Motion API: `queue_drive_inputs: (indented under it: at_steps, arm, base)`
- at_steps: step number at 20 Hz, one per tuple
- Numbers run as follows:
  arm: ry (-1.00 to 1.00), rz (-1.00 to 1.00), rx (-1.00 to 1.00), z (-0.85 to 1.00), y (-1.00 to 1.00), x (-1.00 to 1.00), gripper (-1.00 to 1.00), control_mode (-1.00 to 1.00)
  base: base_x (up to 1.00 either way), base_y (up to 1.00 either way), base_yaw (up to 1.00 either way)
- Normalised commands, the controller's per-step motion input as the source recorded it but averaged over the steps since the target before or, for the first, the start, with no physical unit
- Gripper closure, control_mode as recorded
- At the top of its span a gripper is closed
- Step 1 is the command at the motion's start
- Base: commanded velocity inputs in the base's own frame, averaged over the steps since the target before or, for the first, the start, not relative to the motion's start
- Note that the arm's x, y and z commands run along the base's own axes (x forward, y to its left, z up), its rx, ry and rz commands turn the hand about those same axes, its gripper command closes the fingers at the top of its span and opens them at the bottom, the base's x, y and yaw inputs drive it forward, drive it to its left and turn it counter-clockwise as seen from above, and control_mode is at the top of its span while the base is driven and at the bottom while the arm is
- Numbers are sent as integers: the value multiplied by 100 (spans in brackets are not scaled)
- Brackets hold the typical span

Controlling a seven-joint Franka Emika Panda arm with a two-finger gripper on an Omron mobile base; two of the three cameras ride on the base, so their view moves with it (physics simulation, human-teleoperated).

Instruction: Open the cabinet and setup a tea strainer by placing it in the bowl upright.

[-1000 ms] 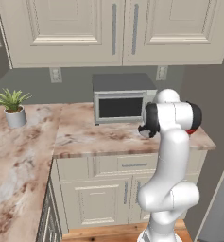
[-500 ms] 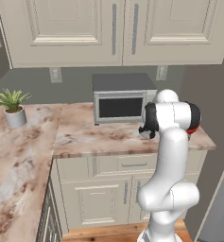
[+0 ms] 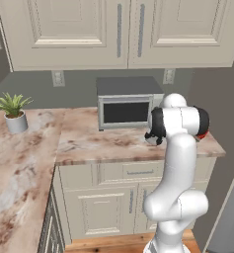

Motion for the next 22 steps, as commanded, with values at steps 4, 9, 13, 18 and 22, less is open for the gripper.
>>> queue_drive_inputs:
  at_steps: [4,9,13,18,22]
  arm:
    - [0,0,0,0,0,0,-100,-100]
    - [-4,0,0,0,0,0,-100,-100]
    - [-14,3,0,31,0,4,-100,-100]
    - [-36,3,9,85,0,23,-100,-100]
    - [-39,2,8,65,0,4,-100,-100]
  base:
    - [0,0,0]
    - [0,0,0]
    - [0,0,0]
    - [0,0,0]
    - [0,0,0]
